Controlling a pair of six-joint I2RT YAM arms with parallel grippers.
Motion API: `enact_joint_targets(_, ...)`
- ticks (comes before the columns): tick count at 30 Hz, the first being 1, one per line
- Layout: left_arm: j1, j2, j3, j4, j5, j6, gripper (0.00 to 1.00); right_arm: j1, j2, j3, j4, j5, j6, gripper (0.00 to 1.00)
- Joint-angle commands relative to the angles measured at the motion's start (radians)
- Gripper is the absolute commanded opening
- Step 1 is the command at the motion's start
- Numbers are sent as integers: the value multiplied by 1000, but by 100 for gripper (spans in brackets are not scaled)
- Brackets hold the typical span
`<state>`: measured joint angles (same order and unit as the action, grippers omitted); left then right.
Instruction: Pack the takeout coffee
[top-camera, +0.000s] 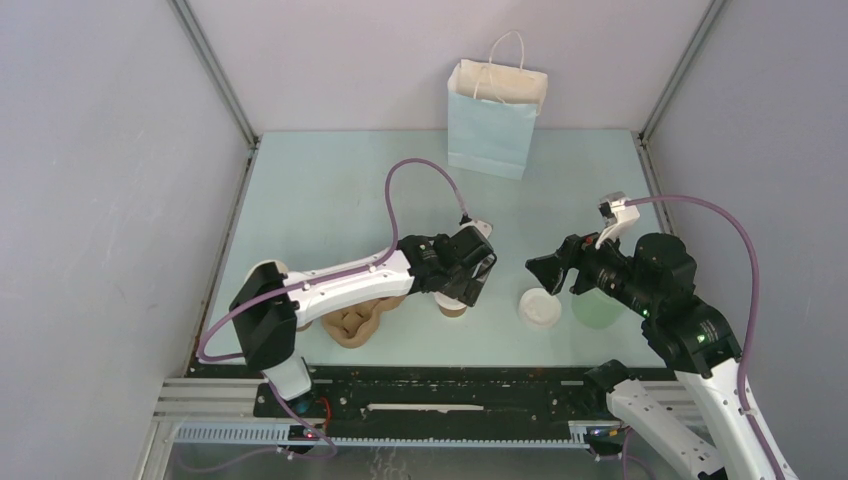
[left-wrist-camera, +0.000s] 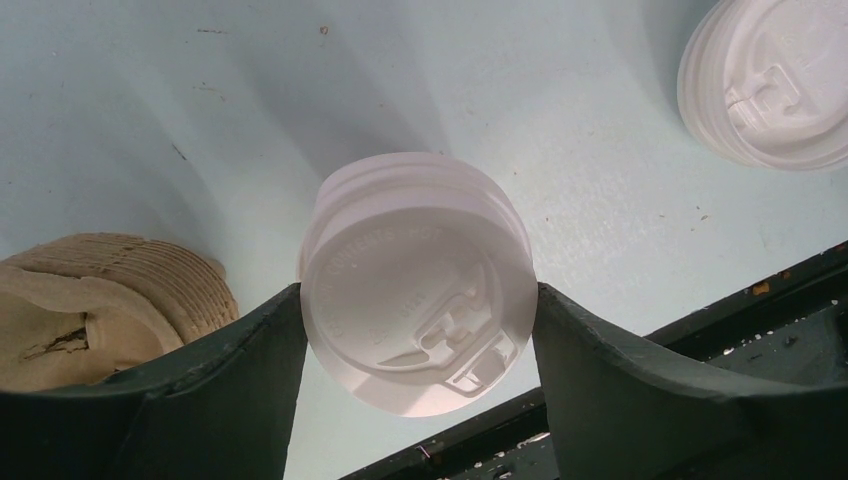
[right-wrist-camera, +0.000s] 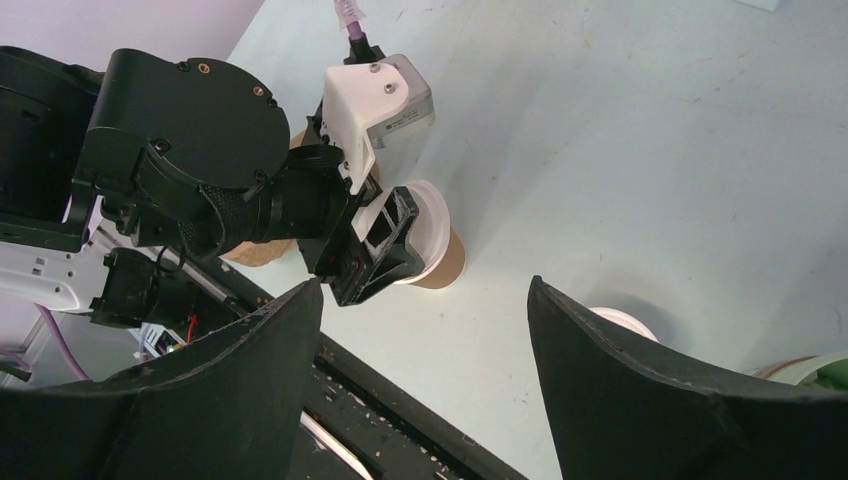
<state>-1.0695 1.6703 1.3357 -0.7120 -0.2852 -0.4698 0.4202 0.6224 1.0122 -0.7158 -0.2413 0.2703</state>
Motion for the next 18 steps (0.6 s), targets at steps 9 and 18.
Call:
enact_joint_targets(9, -4, -38, 61, 26, -13, 2, 80, 5, 4, -9, 33, -9, -21, 84)
enact_joint_targets(18, -4, -52, 55, 35, -13, -3, 80, 6, 7, -11, 36, -12, -19, 84)
